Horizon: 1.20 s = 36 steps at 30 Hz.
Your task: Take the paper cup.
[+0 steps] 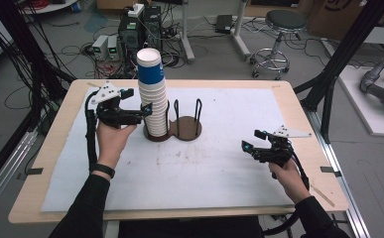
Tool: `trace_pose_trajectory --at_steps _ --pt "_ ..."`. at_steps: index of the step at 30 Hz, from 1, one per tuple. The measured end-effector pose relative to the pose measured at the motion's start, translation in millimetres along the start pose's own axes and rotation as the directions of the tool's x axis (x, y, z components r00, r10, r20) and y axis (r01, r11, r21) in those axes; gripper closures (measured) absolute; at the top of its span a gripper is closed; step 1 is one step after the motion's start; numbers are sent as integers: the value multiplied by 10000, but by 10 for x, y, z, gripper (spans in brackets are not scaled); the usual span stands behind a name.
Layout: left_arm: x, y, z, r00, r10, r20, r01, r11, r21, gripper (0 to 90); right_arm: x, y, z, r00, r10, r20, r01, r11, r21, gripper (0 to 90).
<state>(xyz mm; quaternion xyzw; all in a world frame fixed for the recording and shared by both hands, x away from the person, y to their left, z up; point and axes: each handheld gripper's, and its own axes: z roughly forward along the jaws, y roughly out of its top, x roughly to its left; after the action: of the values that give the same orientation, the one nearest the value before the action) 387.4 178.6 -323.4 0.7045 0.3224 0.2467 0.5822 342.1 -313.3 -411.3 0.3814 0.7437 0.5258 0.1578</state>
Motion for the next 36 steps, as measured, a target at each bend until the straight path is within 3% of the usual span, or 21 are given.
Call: trace_pose_trajectory --at_steps 17,22,36 --pt "136 79 379 9979 -351 540 348 9994 51 70 27 13 -3 9996 -121 -255 117 9998 -155 202" --pt "160 74 397 9976 -397 571 398 9992 -6 70 50 20 -3 9990 -56 -441 45 9997 -256 202" --pt "178 87 429 9974 -290 656 293 9996 -34 104 83 90 -37 9945 -453 -943 427 9986 -297 202"
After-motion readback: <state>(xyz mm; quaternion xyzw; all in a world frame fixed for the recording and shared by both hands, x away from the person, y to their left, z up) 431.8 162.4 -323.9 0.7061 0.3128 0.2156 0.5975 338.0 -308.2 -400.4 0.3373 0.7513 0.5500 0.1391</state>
